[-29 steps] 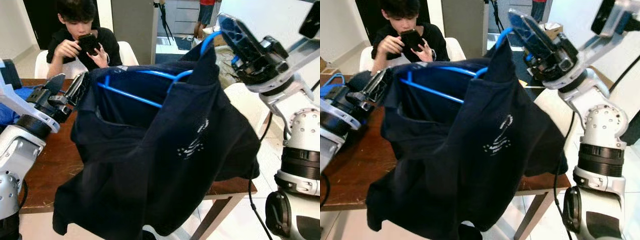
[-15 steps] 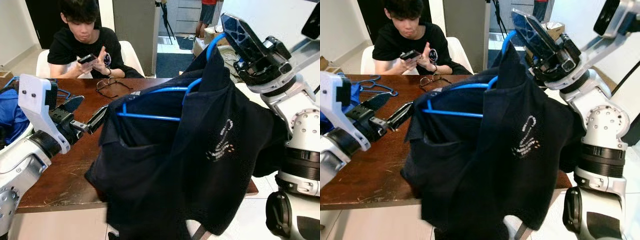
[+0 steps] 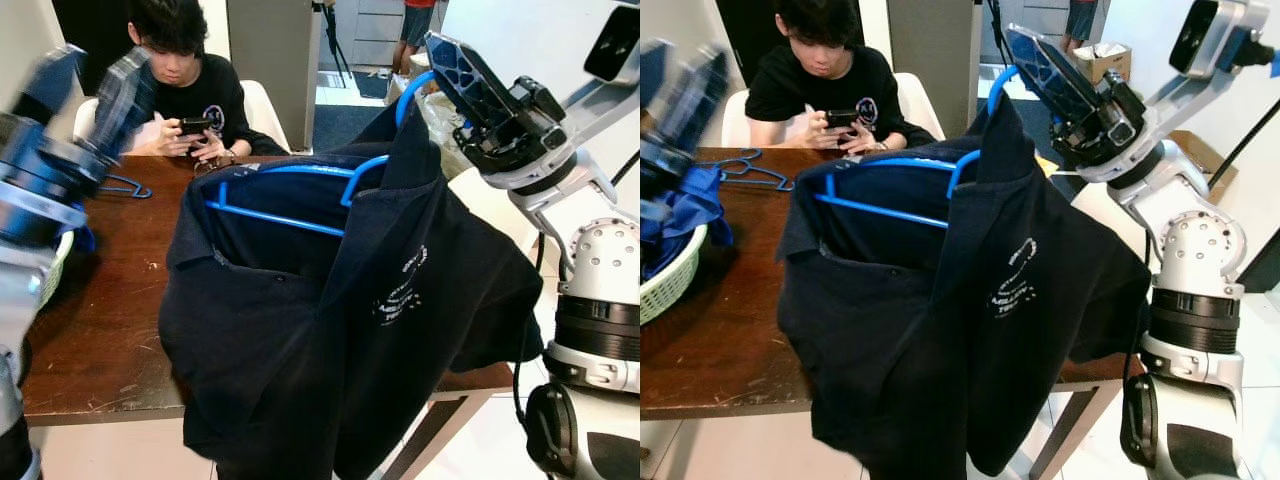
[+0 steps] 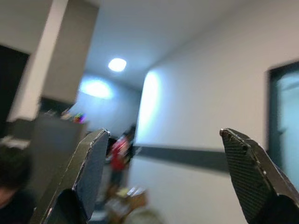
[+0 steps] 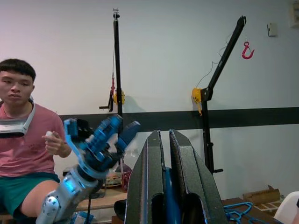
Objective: Hang hanger
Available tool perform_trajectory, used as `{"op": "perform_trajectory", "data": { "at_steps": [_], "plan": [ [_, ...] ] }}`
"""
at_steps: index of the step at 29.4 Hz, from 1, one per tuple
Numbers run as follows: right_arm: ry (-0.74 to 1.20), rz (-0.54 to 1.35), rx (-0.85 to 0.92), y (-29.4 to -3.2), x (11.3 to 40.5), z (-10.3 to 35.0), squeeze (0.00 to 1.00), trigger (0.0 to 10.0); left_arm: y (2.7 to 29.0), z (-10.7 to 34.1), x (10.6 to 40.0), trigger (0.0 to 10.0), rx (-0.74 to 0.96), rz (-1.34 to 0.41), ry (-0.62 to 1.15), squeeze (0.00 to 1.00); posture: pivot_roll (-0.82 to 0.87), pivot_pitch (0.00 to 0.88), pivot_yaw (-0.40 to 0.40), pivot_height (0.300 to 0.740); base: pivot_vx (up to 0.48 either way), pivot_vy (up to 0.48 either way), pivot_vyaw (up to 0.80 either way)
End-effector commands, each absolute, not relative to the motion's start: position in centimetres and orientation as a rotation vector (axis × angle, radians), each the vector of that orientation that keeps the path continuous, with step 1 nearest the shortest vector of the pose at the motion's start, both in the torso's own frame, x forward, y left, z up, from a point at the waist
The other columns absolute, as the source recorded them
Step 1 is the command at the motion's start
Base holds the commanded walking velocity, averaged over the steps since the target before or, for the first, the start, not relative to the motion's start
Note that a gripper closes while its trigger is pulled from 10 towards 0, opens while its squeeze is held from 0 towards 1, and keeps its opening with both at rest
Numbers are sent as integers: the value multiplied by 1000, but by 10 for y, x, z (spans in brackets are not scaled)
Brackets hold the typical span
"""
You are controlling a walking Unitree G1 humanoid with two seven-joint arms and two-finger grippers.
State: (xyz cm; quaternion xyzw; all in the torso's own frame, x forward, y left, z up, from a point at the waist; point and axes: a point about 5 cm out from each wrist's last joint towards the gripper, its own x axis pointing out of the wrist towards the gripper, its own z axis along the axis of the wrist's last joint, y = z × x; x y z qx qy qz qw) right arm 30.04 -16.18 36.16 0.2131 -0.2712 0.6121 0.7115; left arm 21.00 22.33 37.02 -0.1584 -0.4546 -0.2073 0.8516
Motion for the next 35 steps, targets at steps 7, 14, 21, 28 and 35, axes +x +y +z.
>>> {"op": "perform_trajectory", "data": {
  "at_steps": [7,14,21,28,35],
  "plan": [
    [-636,1370,457,-164,295,368,0,0,207,353,212,10000,-310,-537,-816,0,155,14,-41,735,0,0,0],
    [-632,1364,452,-165,296,368,0,0,199,309,216,10000,-152,-445,-542,0,162,19,-38,735,0,0,0],
    [-630,1363,452,-165,297,367,0,0,197,293,213,10000,-65,-392,-434,0,167,17,-38,735,0,0,0],
    [-634,1367,451,-165,298,368,0,0,180,266,210,10000,-18,-436,-284,0,169,13,-38,735,0,0,0],
    [-637,1369,446,-165,297,369,0,0,176,254,214,10000,-67,-445,-249,0,163,3,-35,735,0,0,0]
  ]
}}
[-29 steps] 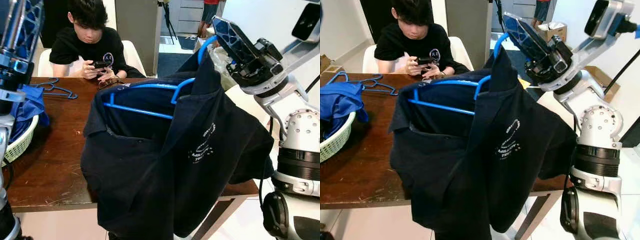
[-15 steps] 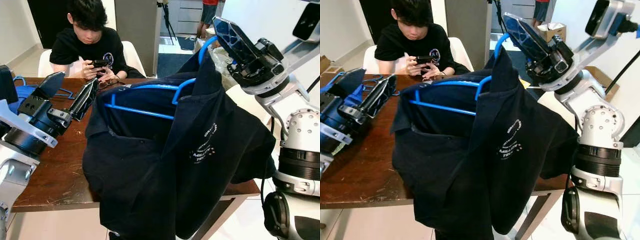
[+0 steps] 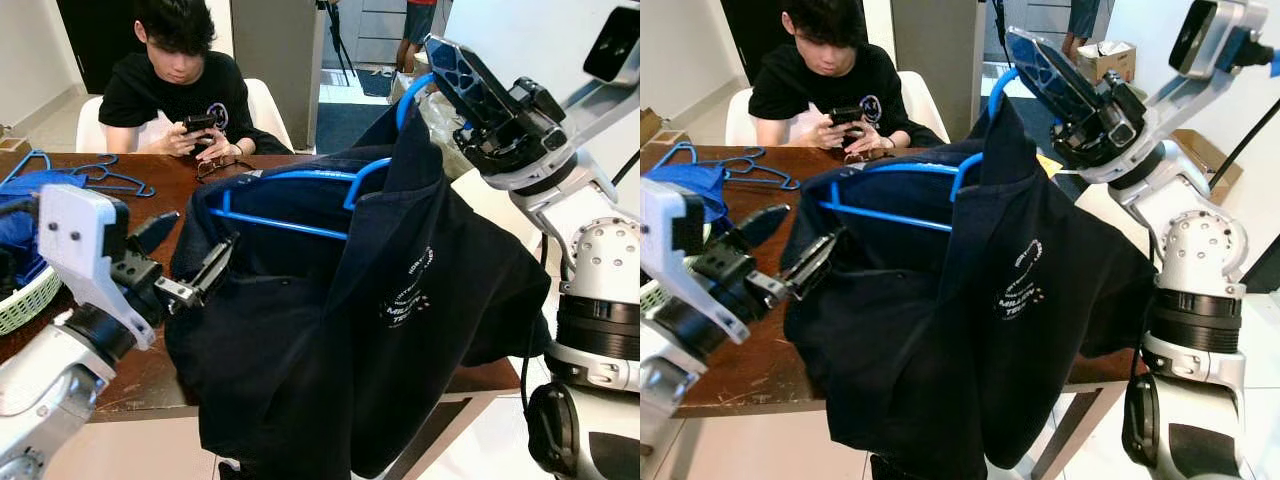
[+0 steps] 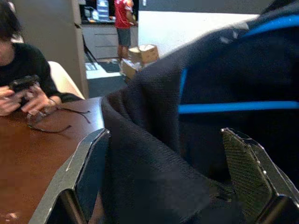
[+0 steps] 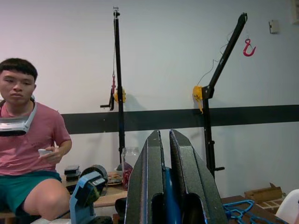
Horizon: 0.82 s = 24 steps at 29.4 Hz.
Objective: Hang hanger
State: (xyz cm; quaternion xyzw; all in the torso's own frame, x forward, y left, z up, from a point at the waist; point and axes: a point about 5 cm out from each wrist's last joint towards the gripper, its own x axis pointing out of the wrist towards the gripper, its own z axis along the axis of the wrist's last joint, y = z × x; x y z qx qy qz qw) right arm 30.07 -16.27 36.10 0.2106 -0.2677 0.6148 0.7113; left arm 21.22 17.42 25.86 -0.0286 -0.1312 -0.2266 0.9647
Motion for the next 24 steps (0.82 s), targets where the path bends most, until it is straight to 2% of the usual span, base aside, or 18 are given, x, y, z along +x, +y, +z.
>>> {"op": "perform_trajectory", "data": {
  "at_steps": [1,10,11,14,24],
  "plan": [
    [-637,1369,446,-165,297,369,0,0,176,254,215,10000,-82,-437,-252,0,163,3,-35,735,0,0,0],
    [-637,1366,438,-166,297,370,0,0,187,249,221,10000,-39,-327,-232,0,153,0,-35,735,0,0,0],
    [-638,1366,438,-165,298,370,0,0,191,248,223,0,-14,-296,-224,0,153,0,-38,735,0,0,0],
    [-639,1364,438,-165,298,370,0,0,203,248,226,0,19,-228,-219,0,153,0,-40,735,0,0,0],
    [-643,1358,431,-166,297,372,0,0,211,250,234,0,43,-217,-218,0,145,0,-36,735,0,0,0]
  ]
}}
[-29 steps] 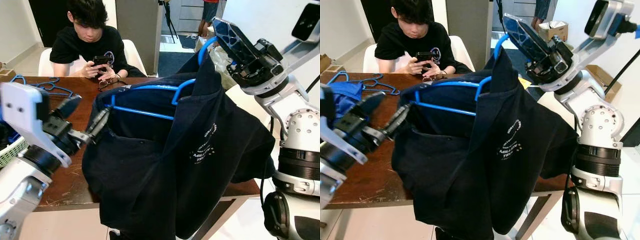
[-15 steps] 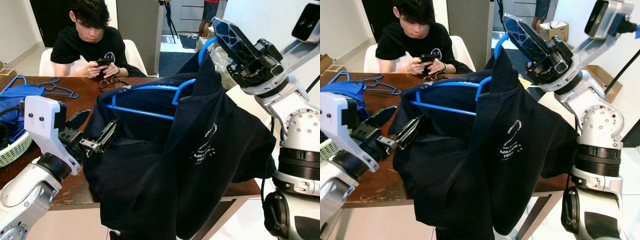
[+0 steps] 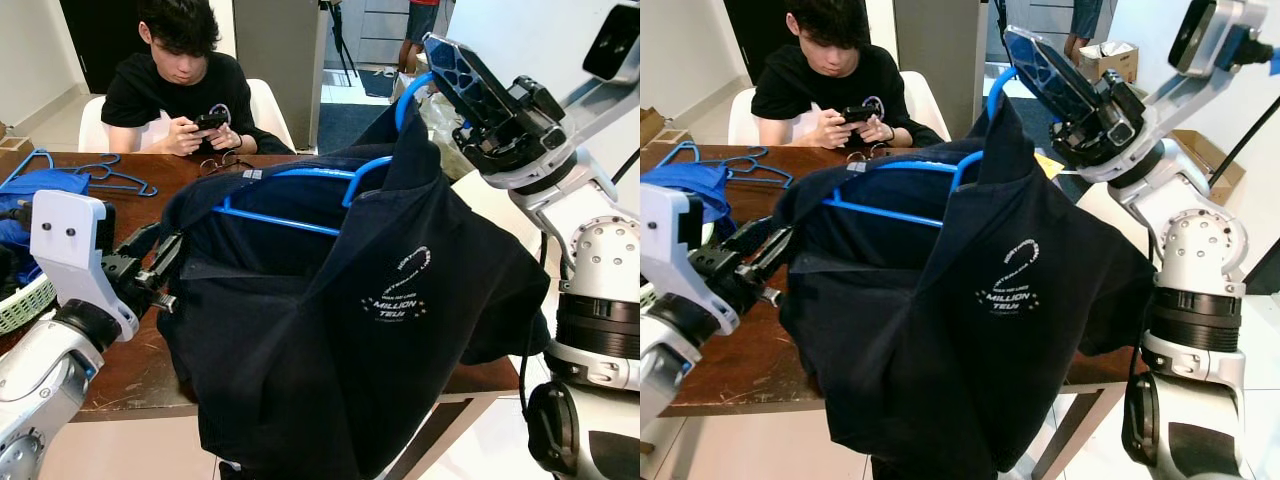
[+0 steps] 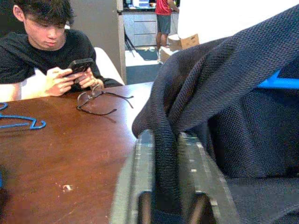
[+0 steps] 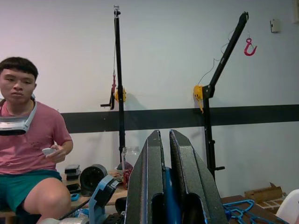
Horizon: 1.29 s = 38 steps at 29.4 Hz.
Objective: Hang hanger
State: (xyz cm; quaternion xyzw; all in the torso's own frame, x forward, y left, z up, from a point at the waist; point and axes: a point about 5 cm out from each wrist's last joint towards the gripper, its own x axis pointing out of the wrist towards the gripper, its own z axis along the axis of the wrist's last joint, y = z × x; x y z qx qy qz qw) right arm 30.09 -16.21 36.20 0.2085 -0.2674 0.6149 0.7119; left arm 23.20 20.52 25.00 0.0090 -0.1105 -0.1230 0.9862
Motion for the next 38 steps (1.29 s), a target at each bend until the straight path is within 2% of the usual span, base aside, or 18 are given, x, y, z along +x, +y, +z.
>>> {"op": "perform_trajectory", "data": {
  "at_steps": [1,14,18,21,25,30,31,38],
  "plan": [
    [-643,1357,431,-166,297,371,0,0,213,252,235,0,53,-214,-224,0,144,0,-35,735,0,0,0],
    [-577,1404,390,-159,292,361,0,0,245,283,248,0,258,-142,-299,0,148,0,-31,735,0,0,0],
    [-421,1539,285,-140,281,340,0,0,269,315,251,0,361,-75,-378,0,146,0,-28,735,0,0,0],
    [-357,1568,205,-130,277,330,0,0,270,329,254,0,374,-83,-413,0,144,0,-27,735,0,0,0],
    [-355,1570,187,-127,275,328,0,0,265,331,256,0,359,-112,-428,0,143,1,-25,735,0,0,0],
    [-432,1540,274,-134,276,340,0,0,261,321,258,0,345,-135,-407,0,142,4,-26,735,0,0,0],
    [-524,1485,391,-144,281,353,0,0,260,312,259,0,343,-146,-379,0,142,4,-26,735,0,0,0],
    [-671,1363,593,-172,293,371,0,0,263,297,259,0,316,-140,-335,0,140,7,-27,735,0,0,0]
  ]
}}
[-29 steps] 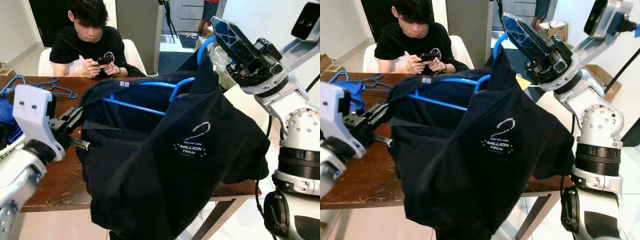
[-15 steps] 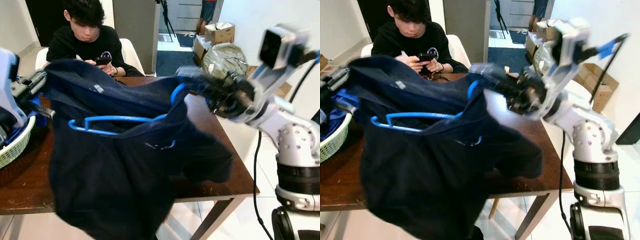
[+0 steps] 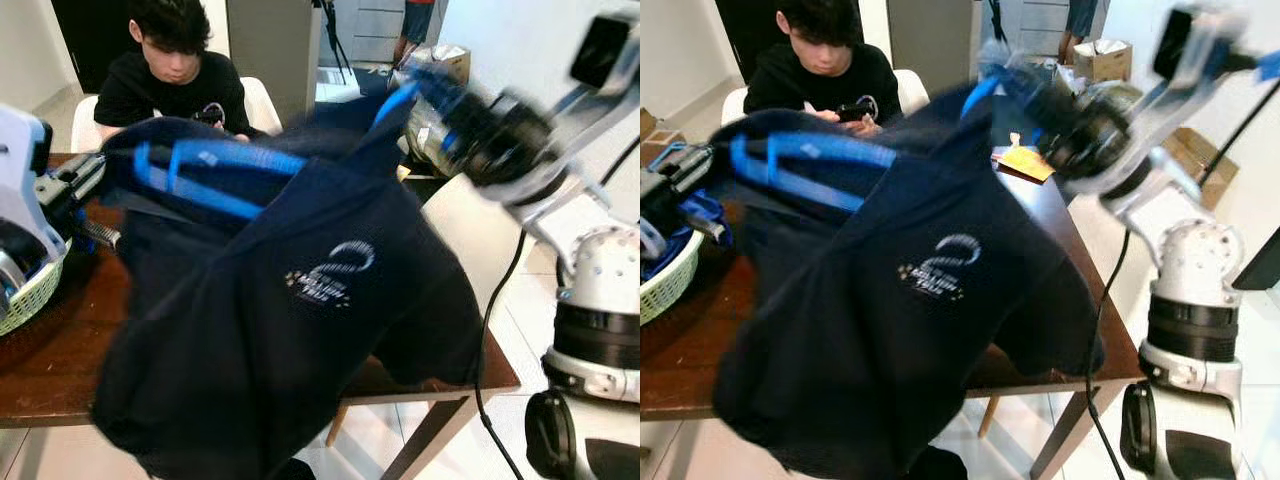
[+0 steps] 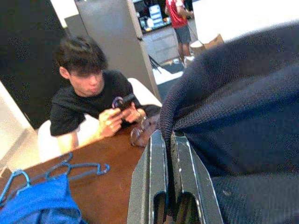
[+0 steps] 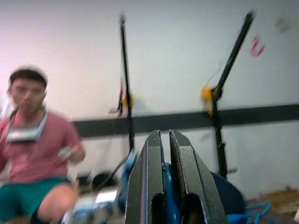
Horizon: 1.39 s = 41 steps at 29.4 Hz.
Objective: Hang hanger
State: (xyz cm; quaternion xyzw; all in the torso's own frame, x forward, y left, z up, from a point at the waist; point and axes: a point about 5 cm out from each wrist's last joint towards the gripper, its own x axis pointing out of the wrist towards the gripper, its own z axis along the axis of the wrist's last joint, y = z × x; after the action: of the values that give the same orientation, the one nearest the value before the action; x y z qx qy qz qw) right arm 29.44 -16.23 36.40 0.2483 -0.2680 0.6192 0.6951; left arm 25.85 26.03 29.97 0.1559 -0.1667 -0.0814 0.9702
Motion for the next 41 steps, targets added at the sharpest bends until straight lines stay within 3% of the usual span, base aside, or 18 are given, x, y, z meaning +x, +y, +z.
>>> {"op": "perform_trajectory", "data": {
  "at_steps": [1,5,10,11,12,13,18,19,25,26,29,31,33,34,37,39,41],
  "plan": [
    [-692,1344,630,-175,294,372,0,0,264,293,259,0,311,-139,-326,0,140,7,-27,735,0,0,0],
    [-718,1320,700,-178,296,374,0,0,263,287,261,0,298,-141,-312,0,138,5,-26,735,0,0,0],
    [-680,1324,806,-161,299,369,0,0,253,282,266,0,257,-170,-319,0,133,0,-22,735,0,0,0],
    [-639,1337,874,-142,299,363,0,0,244,279,270,0,232,-193,-329,0,132,0,-22,735,0,0,0],
    [-639,1337,874,-142,299,363,0,0,244,279,270,0,232,-193,-329,0,132,0,-22,735,0,0,0],
    [-587,1340,927,-117,298,356,0,0,231,278,276,0,210,-223,-339,0,130,0,-20,735,0,0,0],
    [-553,1342,960,-99,296,352,0,0,222,277,280,0,197,-245,-346,0,130,0,-18,735,0,0,0],
    [-500,1327,962,-76,296,349,0,0,208,276,284,0,179,-284,-355,0,125,0,-14,735,0,0,0],
    [-475,1263,1013,-59,300,353,0,0,188,272,289,0,155,-341,-358,0,124,0,-13,735,0,0,0],
    [-491,1176,1076,-66,312,358,0,0,182,270,289,0,148,-357,-355,0,122,0,-10,735,0,0,0],
    [-491,1176,1076,-66,312,358,0,0,182,270,289,0,148,-357,-355,0,122,0,-10,735,0,0,0],
    [-541,916,1194,-101,342,367,0,0,178,264,289,0,148,-367,-341,0,124,0,-10,735,0,0,0],
    [-541,916,1194,-101,342,367,0,0,178,264,289,0,148,-367,-341,0,124,0,-10,735,0,0,0],
    [-559,826,1215,-115,350,368,0,0,177,262,288,0,148,-368,-336,0,125,0,-11,735,0,0,0],
    [-609,617,1106,-156,362,370,0,0,189,265,288,0,177,-327,-342,0,126,0,-12,735,0,0,0],
    [-609,617,1106,-156,362,370,0,0,189,265,288,0,177,-327,-342,0,126,0,-12,735,0,0,0],
    [-636,482,997,-182,365,370,0,0,203,272,289,0,204,-282,-359,0,126,0,-12,735,0,0,0]
  ]
}}
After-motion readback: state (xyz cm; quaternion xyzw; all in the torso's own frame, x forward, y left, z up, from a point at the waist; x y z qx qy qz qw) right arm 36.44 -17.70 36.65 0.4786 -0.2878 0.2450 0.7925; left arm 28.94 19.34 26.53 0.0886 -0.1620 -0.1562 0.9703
